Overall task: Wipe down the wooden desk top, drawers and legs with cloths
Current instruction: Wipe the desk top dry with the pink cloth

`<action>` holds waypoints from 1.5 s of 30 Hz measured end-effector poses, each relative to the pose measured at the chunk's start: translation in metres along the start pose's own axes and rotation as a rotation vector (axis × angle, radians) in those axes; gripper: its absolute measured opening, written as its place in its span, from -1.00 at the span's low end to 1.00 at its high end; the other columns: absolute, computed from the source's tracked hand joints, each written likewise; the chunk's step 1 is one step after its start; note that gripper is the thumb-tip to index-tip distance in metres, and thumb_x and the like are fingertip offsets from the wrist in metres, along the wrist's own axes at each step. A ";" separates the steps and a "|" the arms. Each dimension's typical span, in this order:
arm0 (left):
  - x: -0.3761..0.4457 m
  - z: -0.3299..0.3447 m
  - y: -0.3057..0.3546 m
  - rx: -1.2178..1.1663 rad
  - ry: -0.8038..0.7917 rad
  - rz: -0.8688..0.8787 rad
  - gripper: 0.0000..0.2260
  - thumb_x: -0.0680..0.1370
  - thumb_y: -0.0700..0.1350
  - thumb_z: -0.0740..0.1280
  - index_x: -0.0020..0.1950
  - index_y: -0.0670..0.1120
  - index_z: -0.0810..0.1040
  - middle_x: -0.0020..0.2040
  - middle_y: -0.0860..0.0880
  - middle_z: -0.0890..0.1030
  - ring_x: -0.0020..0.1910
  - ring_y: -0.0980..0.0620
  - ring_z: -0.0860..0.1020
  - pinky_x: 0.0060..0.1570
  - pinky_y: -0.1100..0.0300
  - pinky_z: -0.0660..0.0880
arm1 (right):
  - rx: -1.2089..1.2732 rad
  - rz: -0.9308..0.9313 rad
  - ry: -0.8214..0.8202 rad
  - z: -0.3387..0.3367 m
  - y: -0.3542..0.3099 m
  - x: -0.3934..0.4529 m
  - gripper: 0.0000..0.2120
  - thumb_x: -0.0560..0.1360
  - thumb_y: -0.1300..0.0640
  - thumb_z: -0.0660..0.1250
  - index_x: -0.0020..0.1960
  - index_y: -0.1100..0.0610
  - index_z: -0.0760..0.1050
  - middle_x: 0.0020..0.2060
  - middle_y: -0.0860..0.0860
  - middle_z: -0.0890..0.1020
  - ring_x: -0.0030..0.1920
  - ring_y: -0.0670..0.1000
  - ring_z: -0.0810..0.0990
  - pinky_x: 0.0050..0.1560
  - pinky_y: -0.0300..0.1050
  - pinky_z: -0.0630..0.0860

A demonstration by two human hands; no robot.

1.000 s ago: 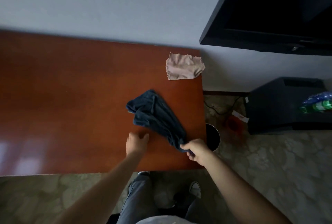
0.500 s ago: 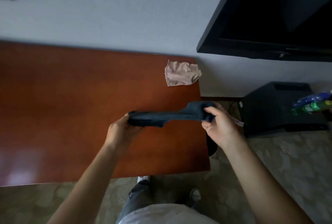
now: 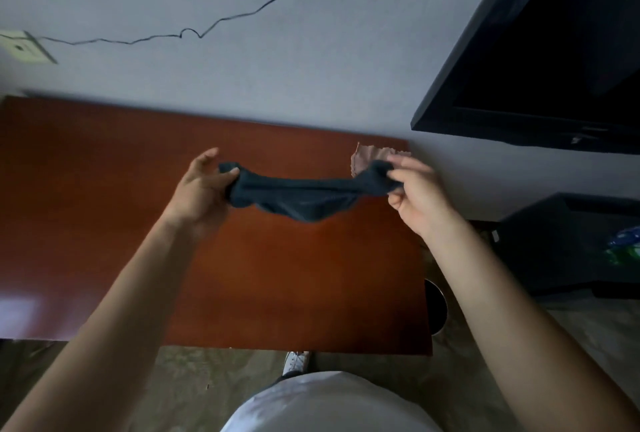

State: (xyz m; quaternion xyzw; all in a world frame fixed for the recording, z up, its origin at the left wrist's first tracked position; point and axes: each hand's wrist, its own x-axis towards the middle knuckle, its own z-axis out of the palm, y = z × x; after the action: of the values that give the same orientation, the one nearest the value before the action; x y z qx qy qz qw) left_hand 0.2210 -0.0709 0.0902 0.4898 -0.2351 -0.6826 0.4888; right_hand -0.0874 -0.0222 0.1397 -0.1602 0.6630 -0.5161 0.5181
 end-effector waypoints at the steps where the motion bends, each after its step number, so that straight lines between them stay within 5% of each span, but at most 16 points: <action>1: 0.001 0.001 0.011 0.009 0.014 0.054 -0.49 0.60 -0.41 0.28 0.48 -0.02 0.35 0.07 -0.14 0.59 -0.18 0.01 0.66 -0.22 0.12 0.66 | 0.026 -0.073 -0.019 0.004 -0.010 -0.008 -0.66 0.62 0.44 0.14 0.23 0.17 0.55 0.18 0.20 0.60 -0.40 -0.09 0.50 -0.49 -0.28 0.32; 7: -0.003 -0.013 0.005 0.124 0.180 0.156 -0.54 0.58 -0.42 0.34 0.44 -0.15 0.42 0.11 -0.22 0.64 -0.05 -0.07 0.67 -0.04 0.09 0.67 | -0.019 -0.162 0.057 -0.010 0.015 -0.029 -0.64 0.57 0.42 0.24 0.19 0.05 0.58 0.12 0.08 0.67 -0.26 0.02 0.68 -0.44 -0.19 0.45; 9: -0.002 -0.036 -0.027 0.205 0.241 0.031 -0.53 0.53 -0.19 0.53 0.37 -0.30 0.49 0.14 -0.29 0.62 0.00 -0.17 0.64 -0.06 0.05 0.63 | -0.083 -0.042 0.122 -0.018 0.058 -0.025 -0.65 0.58 0.38 0.26 0.21 0.02 0.58 0.09 0.09 0.68 -0.20 0.05 0.69 -0.37 -0.15 0.54; 11: 0.002 -0.066 -0.070 0.316 0.230 -0.215 -0.22 0.19 0.16 0.73 0.15 -0.36 0.59 0.04 -0.29 0.64 -0.04 -0.17 0.57 -0.09 0.01 0.50 | -0.127 0.108 0.185 -0.027 0.112 -0.016 -0.65 0.59 0.39 0.25 0.26 0.07 0.55 0.10 0.12 0.66 -0.16 0.09 0.70 -0.30 -0.11 0.60; 12: 0.004 -0.080 -0.095 0.334 0.196 -0.341 -0.14 0.08 0.17 0.76 0.12 -0.40 0.61 0.06 -0.29 0.65 -0.02 -0.15 0.55 -0.01 -0.01 0.47 | -0.134 0.189 0.203 -0.031 0.139 -0.010 -0.65 0.60 0.41 0.25 0.29 0.11 0.53 0.13 0.15 0.63 -0.13 0.12 0.69 -0.28 -0.09 0.61; 15: -0.014 -0.091 -0.149 0.304 0.086 -0.661 -0.66 0.43 -0.29 0.57 0.13 -0.41 0.59 0.23 -0.28 0.64 0.04 -0.11 0.63 0.34 0.05 0.45 | -0.187 0.432 0.241 -0.044 0.216 0.001 -0.65 0.61 0.45 0.24 0.36 0.25 0.48 0.23 0.27 0.56 -0.08 0.16 0.64 -0.26 -0.07 0.61; 18: -0.032 -0.105 -0.193 0.393 0.074 -0.791 -0.76 0.52 -0.43 0.43 0.17 -0.39 0.57 0.23 -0.33 0.64 -0.15 -0.14 0.71 -0.11 0.07 0.64 | -0.360 0.502 0.243 -0.055 0.259 0.004 -0.69 0.58 0.43 0.31 0.31 0.31 0.53 0.14 0.28 0.60 -0.11 0.13 0.63 -0.27 -0.08 0.65; 20: -0.041 -0.113 -0.203 0.368 0.060 -0.779 -0.67 0.56 -0.31 0.45 0.31 -0.25 0.55 0.16 -0.29 0.69 -0.05 -0.25 0.72 -0.20 -0.04 0.67 | -0.527 0.498 0.226 -0.060 0.267 0.005 -0.78 0.56 0.39 0.37 0.21 0.32 0.57 0.04 0.22 0.63 -0.16 0.10 0.64 -0.20 -0.03 0.68; 23: -0.051 -0.123 -0.209 0.279 0.058 -0.667 -0.72 0.63 -0.21 0.39 0.33 -0.03 0.54 0.18 -0.18 0.70 0.11 -0.31 0.68 -0.04 -0.20 0.66 | -0.796 0.492 0.188 -0.074 0.266 0.006 -0.84 0.50 0.29 0.48 0.07 0.29 0.61 -0.08 0.14 0.66 -0.17 0.09 0.66 -0.11 0.01 0.67; 27: -0.072 -0.124 -0.215 0.264 0.005 -0.644 -0.59 0.49 -0.27 0.51 0.33 -0.22 0.56 0.19 -0.20 0.70 0.16 -0.23 0.68 0.09 -0.03 0.65 | -0.663 0.577 0.152 -0.097 0.261 0.001 -0.69 0.45 0.27 0.55 0.11 0.37 0.57 0.00 0.16 0.65 -0.01 0.18 0.63 -0.05 0.03 0.59; 30: -0.089 -0.127 -0.222 0.432 0.022 -0.649 -0.61 0.40 -0.32 0.56 0.20 -0.35 0.62 0.07 -0.27 0.71 -0.02 -0.23 0.72 -0.07 0.03 0.65 | -0.443 0.705 0.094 -0.110 0.254 -0.010 -0.73 0.49 0.26 0.51 0.13 0.33 0.57 -0.02 0.24 0.68 -0.08 0.18 0.66 -0.17 0.04 0.62; 33: -0.109 -0.132 -0.229 0.525 0.084 -0.652 -0.75 0.53 -0.23 0.51 0.17 -0.28 0.64 -0.05 -0.31 0.70 -0.23 -0.20 0.65 -0.24 0.02 0.62 | -0.442 0.714 0.018 -0.127 0.258 -0.024 -0.77 0.56 0.17 0.47 0.11 0.29 0.55 -0.10 0.21 0.69 -0.22 0.12 0.68 -0.26 -0.03 0.63; 39: -0.154 -0.137 -0.238 0.346 0.273 -0.585 -0.83 0.56 -0.37 0.43 0.14 -0.34 0.58 -0.19 -0.23 0.64 -0.36 0.01 0.60 -0.33 0.22 0.64 | -0.337 0.699 0.006 -0.172 0.267 -0.049 -0.78 0.52 0.38 0.43 0.16 0.33 0.55 -0.27 0.16 0.65 -0.31 0.06 0.64 -0.36 -0.14 0.59; 45: -0.137 -0.117 -0.206 0.141 0.307 -0.413 -0.96 0.60 -0.40 0.32 0.03 -0.33 0.54 -0.27 -0.15 0.54 -0.48 0.13 0.54 -0.40 0.34 0.58 | -0.194 0.467 0.034 -0.177 0.223 -0.050 -0.79 0.53 0.33 0.43 0.13 0.13 0.57 -0.24 0.18 0.70 -0.32 0.05 0.64 -0.31 -0.12 0.57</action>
State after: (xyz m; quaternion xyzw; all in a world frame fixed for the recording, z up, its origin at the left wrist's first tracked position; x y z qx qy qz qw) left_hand 0.2415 0.1548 -0.0623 0.6580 -0.1000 -0.6675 0.3339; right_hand -0.1460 0.2003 -0.0362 -0.0428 0.7370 -0.3189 0.5944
